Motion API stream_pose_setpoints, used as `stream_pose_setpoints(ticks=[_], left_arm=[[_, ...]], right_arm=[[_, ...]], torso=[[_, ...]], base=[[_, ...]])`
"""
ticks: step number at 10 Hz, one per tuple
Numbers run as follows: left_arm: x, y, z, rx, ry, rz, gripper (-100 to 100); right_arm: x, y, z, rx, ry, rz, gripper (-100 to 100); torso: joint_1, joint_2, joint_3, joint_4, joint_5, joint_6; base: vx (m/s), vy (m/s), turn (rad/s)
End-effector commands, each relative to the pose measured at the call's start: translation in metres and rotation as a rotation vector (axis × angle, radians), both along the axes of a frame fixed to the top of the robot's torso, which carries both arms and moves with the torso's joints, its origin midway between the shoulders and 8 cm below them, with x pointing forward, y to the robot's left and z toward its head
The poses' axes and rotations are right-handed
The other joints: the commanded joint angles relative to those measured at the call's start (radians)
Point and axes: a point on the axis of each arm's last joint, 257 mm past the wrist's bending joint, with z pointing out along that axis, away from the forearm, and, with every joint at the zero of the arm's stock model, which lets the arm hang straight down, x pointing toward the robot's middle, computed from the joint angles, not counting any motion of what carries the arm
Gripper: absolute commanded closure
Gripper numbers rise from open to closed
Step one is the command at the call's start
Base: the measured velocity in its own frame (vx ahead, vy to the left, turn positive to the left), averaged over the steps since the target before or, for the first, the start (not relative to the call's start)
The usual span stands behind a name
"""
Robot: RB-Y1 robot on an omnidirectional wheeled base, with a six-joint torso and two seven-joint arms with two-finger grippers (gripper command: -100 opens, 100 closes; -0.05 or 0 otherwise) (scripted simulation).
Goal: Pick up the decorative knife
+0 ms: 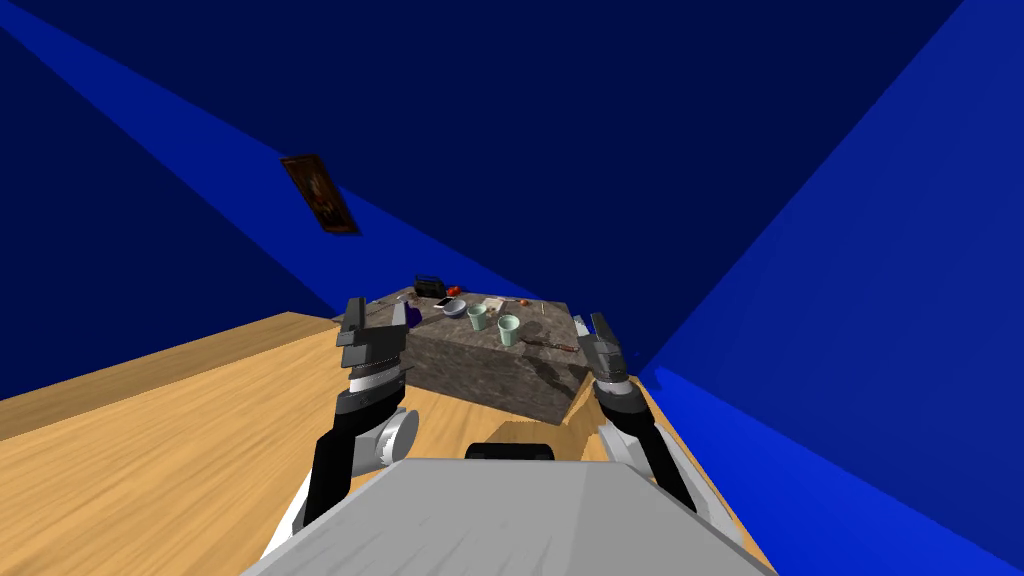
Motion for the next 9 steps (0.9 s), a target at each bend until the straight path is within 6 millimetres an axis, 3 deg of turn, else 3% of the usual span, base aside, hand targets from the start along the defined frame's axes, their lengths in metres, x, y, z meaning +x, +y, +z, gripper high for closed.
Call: stream_pose_setpoints(ticks=[1, 6, 9], left_arm=[[0.000, 0.000, 0.000, 0.000, 0.000, 0.000, 0], [0.000, 0.000, 0.000, 0.000, 0.000, 0.000, 0], [0.000, 0.000, 0.000, 0.000, 0.000, 0.000, 0]], right_arm=[[0.000, 0.008, -0.012, -0.059, 0.016, 0.022, -100], [0.000, 0.026, -0.044, -0.208, 0.055, 0.078, -100], [-0.001, 0.038, -0.080, -0.337, 0.095, 0.122, -100]], torso=[[0.000, 0.000, 0.000, 0.000, 0.000, 0.000], [0.001, -0.001, 0.000, 0.000, 0.000, 0.000], [0.001, 0.000, 0.000, 0.000, 0.000, 0.000]], base=[[-0.073, 0.052, 0.098], [-0.061, 0.043, 0.063], [-0.071, 0.054, 0.097]])
